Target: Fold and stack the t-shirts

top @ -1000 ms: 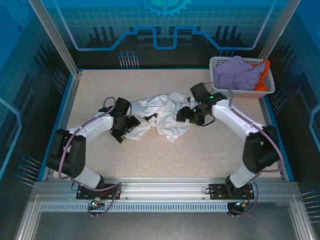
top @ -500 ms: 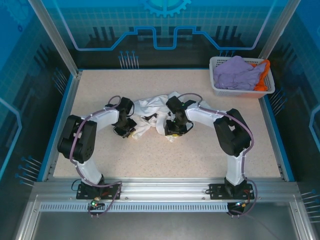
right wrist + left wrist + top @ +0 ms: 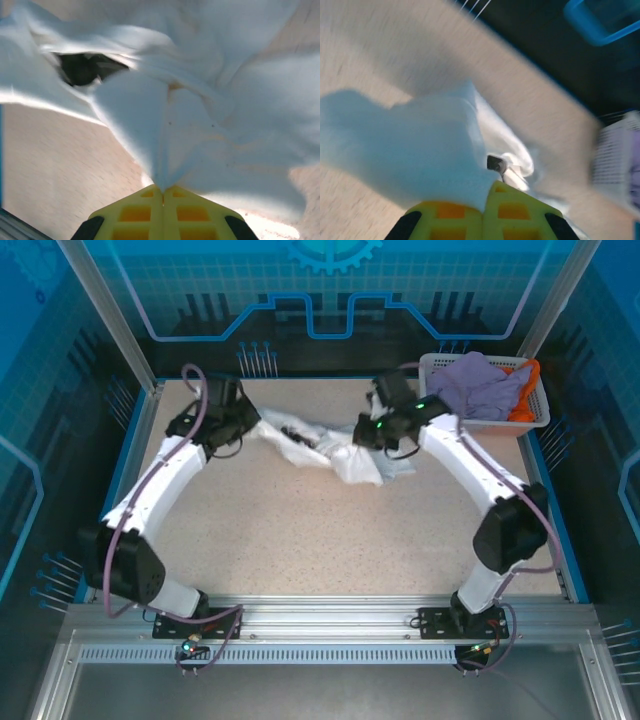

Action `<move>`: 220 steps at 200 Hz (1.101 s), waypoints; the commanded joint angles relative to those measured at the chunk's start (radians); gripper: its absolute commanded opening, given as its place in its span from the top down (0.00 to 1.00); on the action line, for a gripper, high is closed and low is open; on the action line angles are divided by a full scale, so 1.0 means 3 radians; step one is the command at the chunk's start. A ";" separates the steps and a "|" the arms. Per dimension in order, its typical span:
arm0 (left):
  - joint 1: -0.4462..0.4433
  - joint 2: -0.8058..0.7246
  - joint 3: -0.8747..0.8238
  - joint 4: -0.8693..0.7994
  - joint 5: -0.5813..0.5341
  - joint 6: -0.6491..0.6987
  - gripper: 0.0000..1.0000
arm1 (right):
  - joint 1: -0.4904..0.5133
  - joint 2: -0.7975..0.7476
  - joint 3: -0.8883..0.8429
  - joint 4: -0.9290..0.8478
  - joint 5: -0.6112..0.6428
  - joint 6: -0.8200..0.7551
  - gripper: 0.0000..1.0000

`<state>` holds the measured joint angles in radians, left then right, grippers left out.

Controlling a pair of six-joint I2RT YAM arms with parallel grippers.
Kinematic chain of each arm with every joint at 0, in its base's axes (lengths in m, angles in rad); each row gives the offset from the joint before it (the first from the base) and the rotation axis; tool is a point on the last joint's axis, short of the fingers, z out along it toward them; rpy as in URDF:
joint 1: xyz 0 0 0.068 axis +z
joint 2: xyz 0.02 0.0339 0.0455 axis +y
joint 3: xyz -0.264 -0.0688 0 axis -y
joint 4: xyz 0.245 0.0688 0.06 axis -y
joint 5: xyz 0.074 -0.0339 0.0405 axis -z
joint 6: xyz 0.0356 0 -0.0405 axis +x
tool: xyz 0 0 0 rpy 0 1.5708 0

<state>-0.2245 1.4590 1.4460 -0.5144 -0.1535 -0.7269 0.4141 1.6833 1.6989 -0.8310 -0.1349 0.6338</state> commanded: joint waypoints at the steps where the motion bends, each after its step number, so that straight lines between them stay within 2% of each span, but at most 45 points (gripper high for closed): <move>1: 0.0055 -0.0138 0.0436 0.0075 -0.0110 0.0373 1.00 | -0.0221 -0.0150 0.0412 -0.0301 -0.0091 -0.0030 1.00; 42: 0.0243 -0.0062 0.1096 0.0024 -0.0051 0.0531 1.00 | -0.0582 -0.0044 0.1110 -0.0455 -0.0134 0.0158 1.00; 79: 0.0395 0.0360 0.1584 0.0022 0.0118 0.0378 1.00 | -0.0802 0.0489 0.1808 -0.0682 -0.0286 0.0252 1.00; 94: 0.0405 0.0626 0.1968 -0.0029 0.0227 0.0375 1.00 | -0.0852 0.0835 0.2326 -0.0835 -0.0361 0.0307 1.00; 113: 0.0406 0.0904 0.2499 -0.0127 0.0454 0.0416 1.00 | -0.0877 0.1334 0.3268 -0.1130 -0.0406 0.0386 1.00; 132: 0.0407 0.0900 0.2720 -0.0120 0.0589 0.0502 1.00 | -0.0866 0.1572 0.3932 -0.1209 -0.0468 0.0467 1.00; 160: 0.0406 0.0374 0.2291 0.0126 0.0686 0.0557 1.00 | -0.0807 0.1181 0.3467 -0.0933 -0.0603 0.0439 1.00; 183: 0.0392 -0.0352 0.1328 0.0482 0.1021 0.0373 1.00 | -0.0753 0.0730 0.3014 -0.1047 -0.0692 0.0247 1.00; 198: 0.0379 -0.0870 0.0616 0.0521 0.1044 0.0330 1.00 | -0.0790 0.0466 0.2744 -0.1379 -0.0636 0.0160 1.00; 202: 0.0378 -0.1002 0.0435 0.0480 0.1001 0.0328 0.96 | -0.0803 0.0403 0.2646 -0.1477 -0.0600 0.0145 1.00; 211: 0.0375 -0.1290 0.0059 0.0360 0.0848 0.0365 0.78 | -0.0832 0.0260 0.2371 -0.1651 -0.0546 0.0112 1.00; 220: 0.0378 -0.1549 -0.0269 0.0195 0.0574 0.0379 0.74 | -0.0859 0.0159 0.2070 -0.1763 -0.0529 0.0071 1.00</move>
<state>-0.1143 1.1549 1.5787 -0.4229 0.0986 -0.6029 0.1741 1.8339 2.4722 -1.1980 -0.2962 0.7105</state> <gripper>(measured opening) 0.195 0.047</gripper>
